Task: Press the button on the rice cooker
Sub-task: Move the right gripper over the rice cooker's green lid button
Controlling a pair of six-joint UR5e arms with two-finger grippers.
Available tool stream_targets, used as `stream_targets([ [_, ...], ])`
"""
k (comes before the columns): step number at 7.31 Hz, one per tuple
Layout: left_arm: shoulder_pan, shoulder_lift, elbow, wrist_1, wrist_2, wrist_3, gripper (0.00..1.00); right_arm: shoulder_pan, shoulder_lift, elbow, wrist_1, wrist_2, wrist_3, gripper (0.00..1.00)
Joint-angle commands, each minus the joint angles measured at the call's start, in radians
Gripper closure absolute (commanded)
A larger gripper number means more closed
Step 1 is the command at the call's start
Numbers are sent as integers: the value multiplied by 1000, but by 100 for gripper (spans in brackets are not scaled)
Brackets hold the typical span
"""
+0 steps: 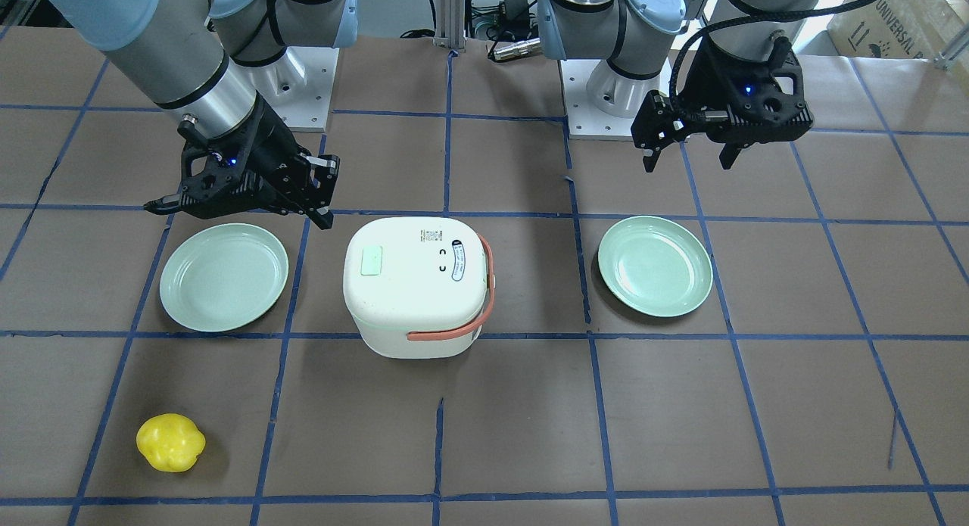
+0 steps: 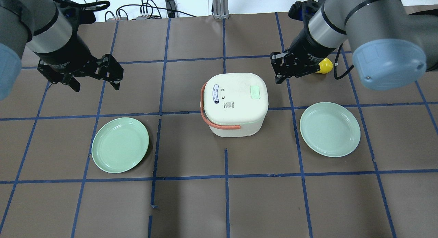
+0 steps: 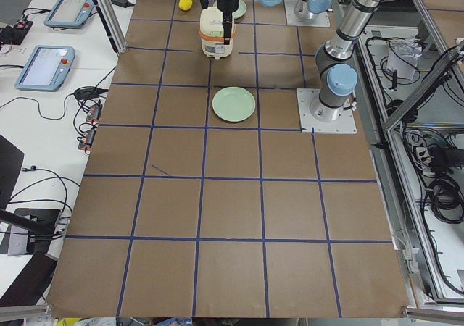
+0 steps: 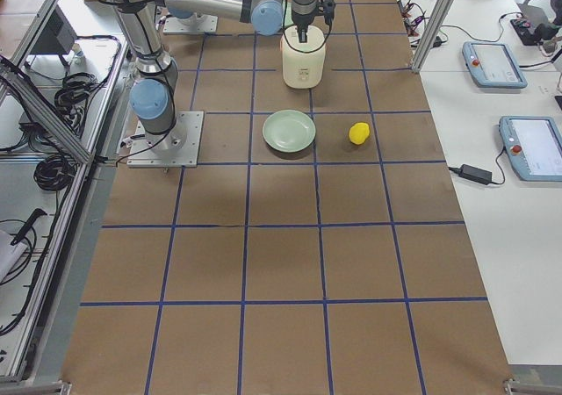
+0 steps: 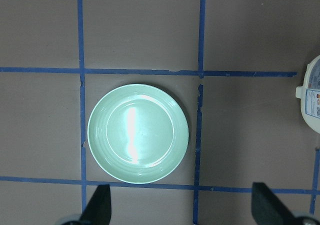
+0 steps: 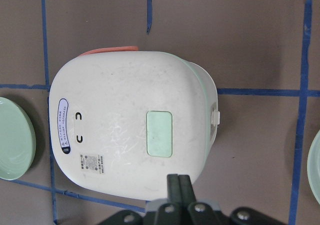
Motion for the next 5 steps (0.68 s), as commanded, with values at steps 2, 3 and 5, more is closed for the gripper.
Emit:
stream_targets([
  [2,0,-2,0,0,0,-1,0,14,6,6,-4,40,-1,98],
  [3,0,0,0,0,0,-1,0,14,9,6,-6,76,-1,98],
  [5,0,0,0,0,0,-1,0,14,29,6,-75,74,-2,98],
])
